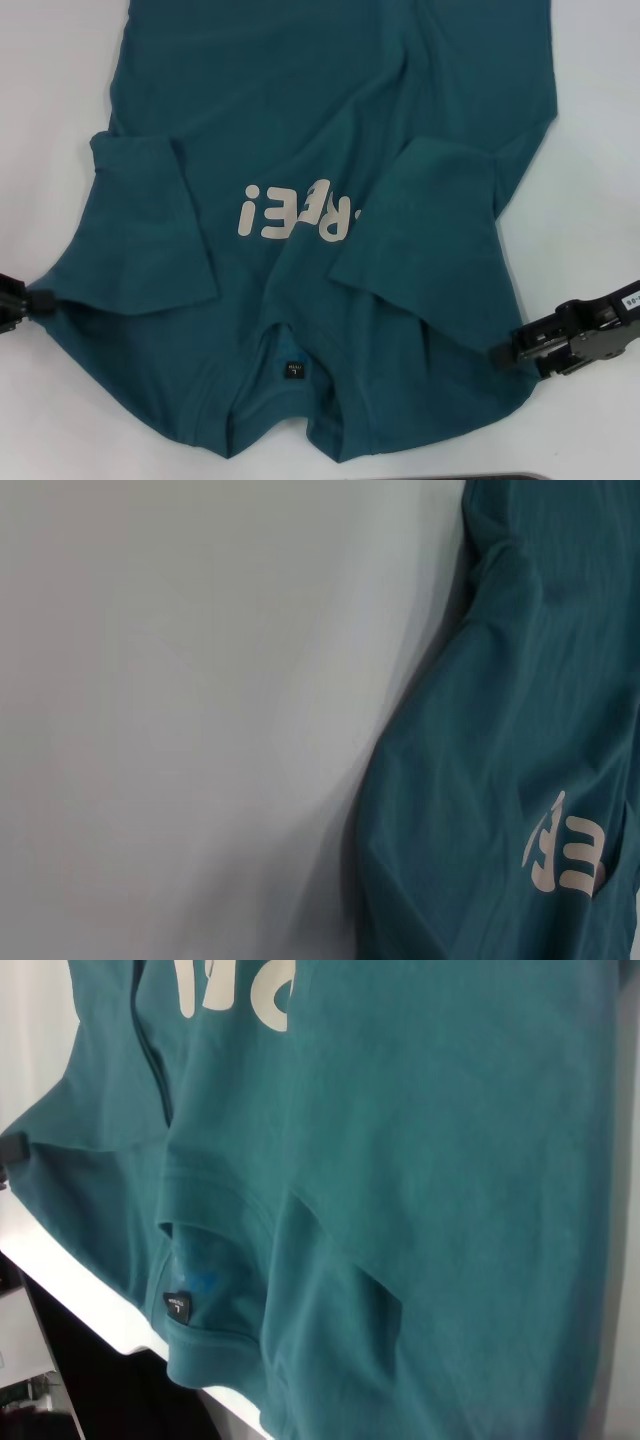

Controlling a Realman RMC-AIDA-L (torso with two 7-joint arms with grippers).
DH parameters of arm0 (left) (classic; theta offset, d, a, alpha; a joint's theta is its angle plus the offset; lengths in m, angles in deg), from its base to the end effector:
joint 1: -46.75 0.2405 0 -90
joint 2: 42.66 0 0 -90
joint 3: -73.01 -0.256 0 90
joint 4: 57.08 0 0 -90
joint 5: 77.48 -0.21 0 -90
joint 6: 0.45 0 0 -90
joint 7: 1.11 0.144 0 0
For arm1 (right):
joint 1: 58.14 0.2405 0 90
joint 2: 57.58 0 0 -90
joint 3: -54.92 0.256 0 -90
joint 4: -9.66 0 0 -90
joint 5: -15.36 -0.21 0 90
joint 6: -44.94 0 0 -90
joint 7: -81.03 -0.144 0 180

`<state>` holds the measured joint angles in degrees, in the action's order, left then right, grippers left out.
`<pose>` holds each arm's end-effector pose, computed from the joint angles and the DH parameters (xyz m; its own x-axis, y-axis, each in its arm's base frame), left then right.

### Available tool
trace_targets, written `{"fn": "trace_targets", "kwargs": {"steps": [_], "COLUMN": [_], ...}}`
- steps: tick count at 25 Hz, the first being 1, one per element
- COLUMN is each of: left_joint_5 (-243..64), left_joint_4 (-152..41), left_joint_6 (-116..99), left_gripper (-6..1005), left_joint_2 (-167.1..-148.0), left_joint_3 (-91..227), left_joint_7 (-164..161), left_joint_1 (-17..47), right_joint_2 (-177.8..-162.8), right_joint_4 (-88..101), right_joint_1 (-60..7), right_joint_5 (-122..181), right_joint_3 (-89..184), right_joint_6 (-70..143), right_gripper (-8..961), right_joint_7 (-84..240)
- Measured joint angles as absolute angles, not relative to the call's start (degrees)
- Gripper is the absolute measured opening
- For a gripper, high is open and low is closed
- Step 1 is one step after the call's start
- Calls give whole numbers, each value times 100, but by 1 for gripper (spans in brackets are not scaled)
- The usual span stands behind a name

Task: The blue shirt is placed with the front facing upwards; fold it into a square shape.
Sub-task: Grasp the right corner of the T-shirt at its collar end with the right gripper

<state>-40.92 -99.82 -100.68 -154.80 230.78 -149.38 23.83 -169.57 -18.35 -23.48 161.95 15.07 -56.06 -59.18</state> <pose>-0.3656 0.2565 0.0699 -0.2847 0.9266 0.2458 0.9565 0.2575 0.1372 0.3134 0.2750 0.0042 0.0356 -0.9835 0.1776 -0.9966 -0.0219 0.0788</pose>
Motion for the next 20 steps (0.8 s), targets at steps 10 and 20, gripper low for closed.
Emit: {"fn": "trace_targets", "kwargs": {"steps": [10, 20], "left_joint_5": [-4092, -4092], "left_joint_4": [-9979, -9985], "left_joint_6": [-10064, -10067], "left_gripper": [3, 2], "left_joint_2": [-15481, -15481], "left_joint_3": [23077, 23077], "left_joint_7": [-14938, -14945], "left_joint_1": [2397, 2388], "right_joint_2": [-17035, -17070], "right_joint_4": [-1821, -1884], "right_joint_1": [-2279, -2263], "right_joint_5": [16143, 16183], "right_joint_3": [1526, 1467], "right_joint_6": [-5547, -5509], "right_gripper": [860, 858], "right_joint_7": [-5922, -5972]}}
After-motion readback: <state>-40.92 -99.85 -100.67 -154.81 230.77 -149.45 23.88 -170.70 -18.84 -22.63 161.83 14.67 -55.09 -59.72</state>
